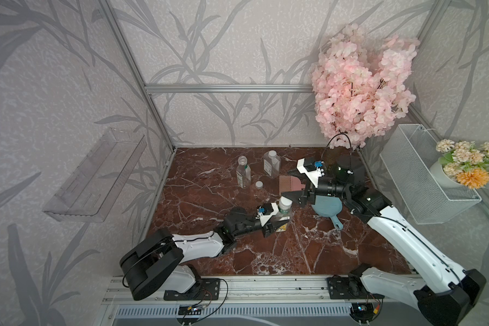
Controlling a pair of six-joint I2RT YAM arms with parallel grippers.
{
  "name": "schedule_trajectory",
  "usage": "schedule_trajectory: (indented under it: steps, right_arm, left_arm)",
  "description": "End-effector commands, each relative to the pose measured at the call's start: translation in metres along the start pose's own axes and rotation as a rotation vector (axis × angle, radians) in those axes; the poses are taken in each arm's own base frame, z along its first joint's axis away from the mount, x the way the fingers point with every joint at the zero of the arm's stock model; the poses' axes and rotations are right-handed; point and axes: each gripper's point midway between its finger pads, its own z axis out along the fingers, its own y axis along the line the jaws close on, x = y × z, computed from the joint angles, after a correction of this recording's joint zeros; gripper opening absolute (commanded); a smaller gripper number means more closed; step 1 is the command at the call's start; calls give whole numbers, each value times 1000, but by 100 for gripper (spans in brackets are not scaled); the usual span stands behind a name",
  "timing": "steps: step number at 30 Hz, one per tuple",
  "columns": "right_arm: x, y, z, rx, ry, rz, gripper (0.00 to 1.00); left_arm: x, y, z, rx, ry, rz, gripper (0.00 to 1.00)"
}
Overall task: Screw on the bottle caps
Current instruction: Screw the bottle cap onto the plastic bottle.
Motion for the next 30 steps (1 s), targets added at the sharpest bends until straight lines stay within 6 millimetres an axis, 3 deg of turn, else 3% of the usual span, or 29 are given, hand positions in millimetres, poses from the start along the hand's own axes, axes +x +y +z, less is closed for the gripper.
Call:
schedule_trajectory:
  steps: [1,30]
  right_arm:
    - [8,-3,3,19,35,-12,90]
    - [67,0,17,27,179,-8,78]
  left_arm:
    - [-14,1,4,3,-44,21,20]
    - [-17,2,7,5,-47,26,20]
